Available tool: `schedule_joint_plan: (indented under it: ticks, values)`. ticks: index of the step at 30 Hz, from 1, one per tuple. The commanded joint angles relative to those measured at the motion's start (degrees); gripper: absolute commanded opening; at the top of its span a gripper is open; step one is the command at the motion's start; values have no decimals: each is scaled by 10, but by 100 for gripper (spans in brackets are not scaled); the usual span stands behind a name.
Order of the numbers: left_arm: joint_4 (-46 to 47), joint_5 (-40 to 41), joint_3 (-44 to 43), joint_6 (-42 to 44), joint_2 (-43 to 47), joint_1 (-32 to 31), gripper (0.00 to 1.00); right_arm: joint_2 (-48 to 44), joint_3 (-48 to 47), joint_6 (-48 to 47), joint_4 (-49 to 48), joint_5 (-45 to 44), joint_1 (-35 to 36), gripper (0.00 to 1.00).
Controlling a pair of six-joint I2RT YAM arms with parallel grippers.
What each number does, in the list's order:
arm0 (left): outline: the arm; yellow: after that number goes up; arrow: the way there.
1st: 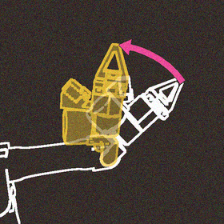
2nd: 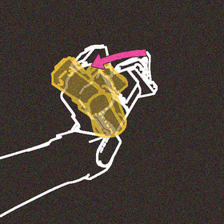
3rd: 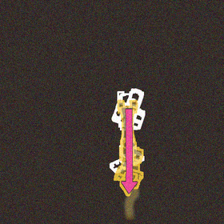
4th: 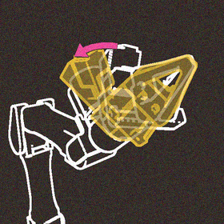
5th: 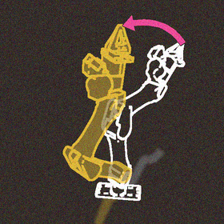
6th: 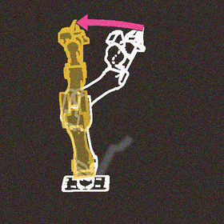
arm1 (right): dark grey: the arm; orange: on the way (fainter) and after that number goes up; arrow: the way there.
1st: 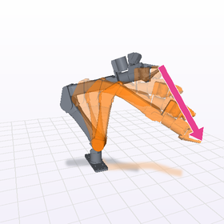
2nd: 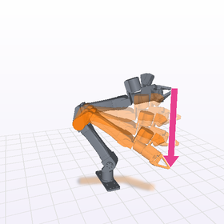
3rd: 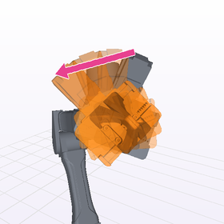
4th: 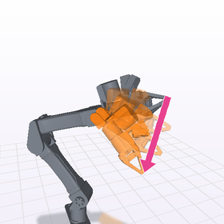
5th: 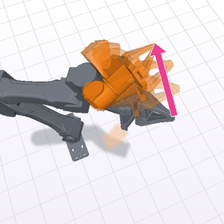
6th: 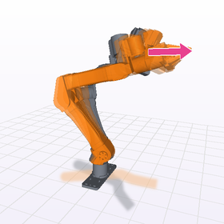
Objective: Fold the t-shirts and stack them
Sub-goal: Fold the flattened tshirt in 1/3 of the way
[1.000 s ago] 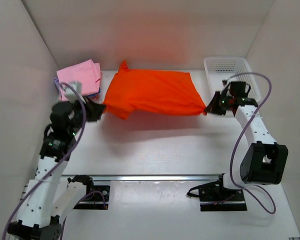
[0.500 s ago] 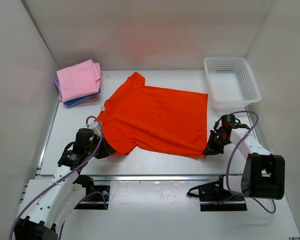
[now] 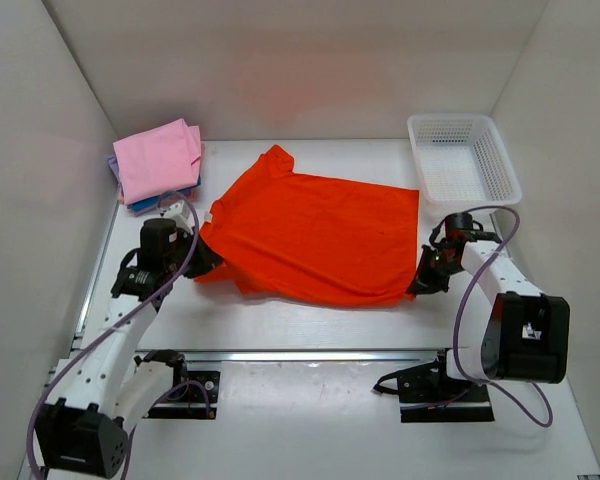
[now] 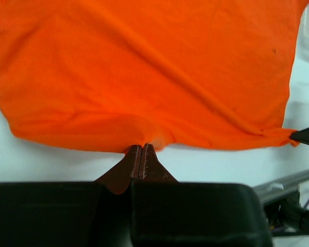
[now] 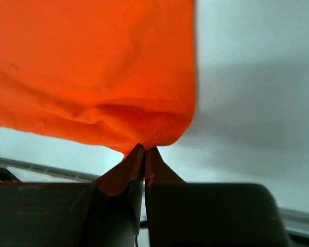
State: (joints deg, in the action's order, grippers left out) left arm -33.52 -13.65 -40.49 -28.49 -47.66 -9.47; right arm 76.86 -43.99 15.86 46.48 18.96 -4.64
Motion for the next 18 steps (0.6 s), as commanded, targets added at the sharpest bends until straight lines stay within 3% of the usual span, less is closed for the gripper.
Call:
schedule_joint_plan:
  ticks: [1, 18]
  values:
    - [68, 9, -40, 11, -47, 16, 0, 16, -58, 1, -33, 0, 0, 0]
    - [195, 9, -206, 18, -332, 47, 0, 133, -163, 18, -79, -2, -13, 0]
